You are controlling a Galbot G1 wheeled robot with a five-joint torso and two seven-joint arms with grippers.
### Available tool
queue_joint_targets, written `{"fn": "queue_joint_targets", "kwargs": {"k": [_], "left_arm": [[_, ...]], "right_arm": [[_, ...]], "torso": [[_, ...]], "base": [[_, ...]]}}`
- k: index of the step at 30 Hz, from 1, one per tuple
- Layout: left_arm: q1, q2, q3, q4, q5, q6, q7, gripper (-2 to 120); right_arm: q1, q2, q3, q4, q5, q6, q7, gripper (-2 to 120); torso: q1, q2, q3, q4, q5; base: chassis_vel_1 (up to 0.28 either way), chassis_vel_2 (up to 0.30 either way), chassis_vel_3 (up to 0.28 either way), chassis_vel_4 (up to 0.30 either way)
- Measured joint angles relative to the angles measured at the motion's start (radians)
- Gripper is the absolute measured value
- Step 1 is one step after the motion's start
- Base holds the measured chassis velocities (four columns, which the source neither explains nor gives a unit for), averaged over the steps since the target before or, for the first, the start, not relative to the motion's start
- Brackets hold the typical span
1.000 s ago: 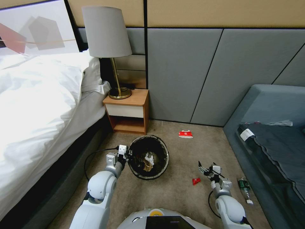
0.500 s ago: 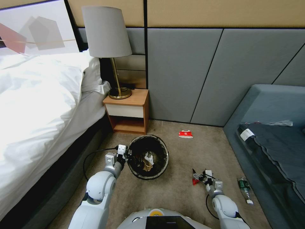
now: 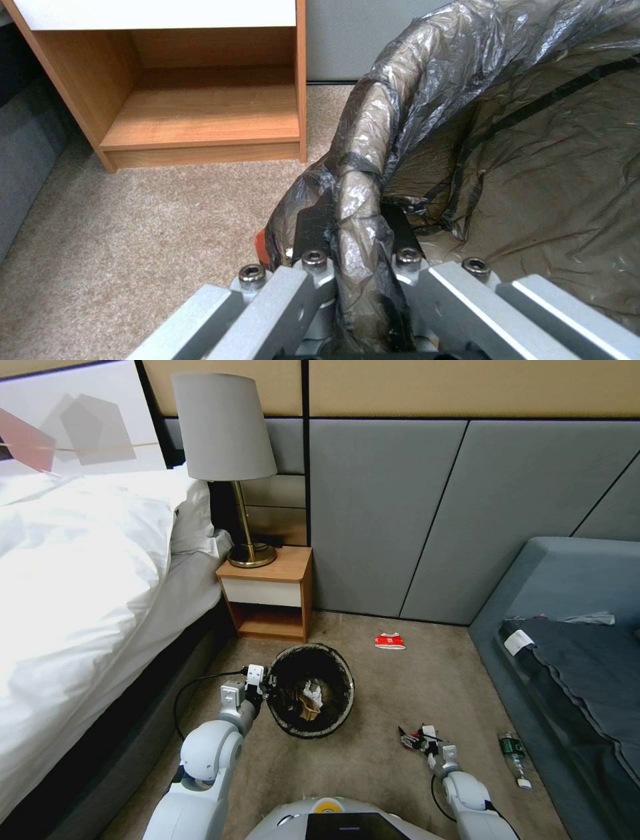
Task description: Pick up the trash bin, then pick up the garbage from the floor and place it into the trash bin.
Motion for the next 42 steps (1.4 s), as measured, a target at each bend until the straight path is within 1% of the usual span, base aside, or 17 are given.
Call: {"fn": "queue_joint_targets", "kwargs": {"k": [2,11,25,34,37,38,41,42], "left_arm": [[-0.001,0.0,0.001,0.001,0.001,0.0,0.0,1],[-0.004,-0.002,0.006,0.006,0.004,0.003,0.0,1],[-0.001,-0.003,0.005,0.005,0.007,0.003,-0.001,1],[0.001,-0.004,0.006,0.003,0.008,0.003,-0.001,1],[0.002,-0.004,0.006,0.002,0.009,0.003,-0.001,1],[0.002,-0.004,0.006,0.002,0.009,0.003,-0.001,1],[0.003,-0.004,0.005,0.001,0.009,0.002,-0.001,1],[0.003,-0.004,0.005,0.001,0.009,0.002,-0.001,1]], "right_arm": [[0.011,0.008,0.005,-0.041,-0.012,0.035,0.007,100],[0.014,0.022,0.011,-0.084,-0.021,0.091,0.009,100],[0.014,0.03,0.015,-0.087,-0.023,0.099,0.011,100],[-0.002,0.036,0.02,-0.07,-0.031,0.098,0.017,100],[-0.006,0.038,0.022,-0.071,-0.038,0.109,0.017,94],[-0.006,0.038,0.022,-0.071,-0.038,0.109,0.017,94],[-0.015,0.039,0.024,-0.067,-0.04,0.114,0.016,80],[-0.015,0.039,0.024,-0.067,-0.04,0.114,0.016,80]], "torso": [[0.0,0.0,0.0,0.0001,-0.0002],[0.0,0.0,0.0,0.0,-0.0007],[0.0,0.0,0.0,-0.0001,-0.0003],[0.0,0.0,0.0,0.0003,0.0001],[0.0,0.0,0.0,0.0002,0.0002],[0.0,0.0,0.0,0.0002,0.0002],[0.0,0.0,0.0,0.0004,0.0006],[0.0,0.0,0.0,0.0004,0.0006]], "base": [[0.0,0.0,0.0,0.0],[0.0,0.0,0.0,0.0],[0.0,0.0,0.0,0.0],[0.0,0.0,0.0,0.0],[0.0,0.0,0.0,0.0],[0.0,0.0,0.0,0.0],[0.0,0.0,0.0,0.0],[0.0,0.0,0.0,0.0]]}}
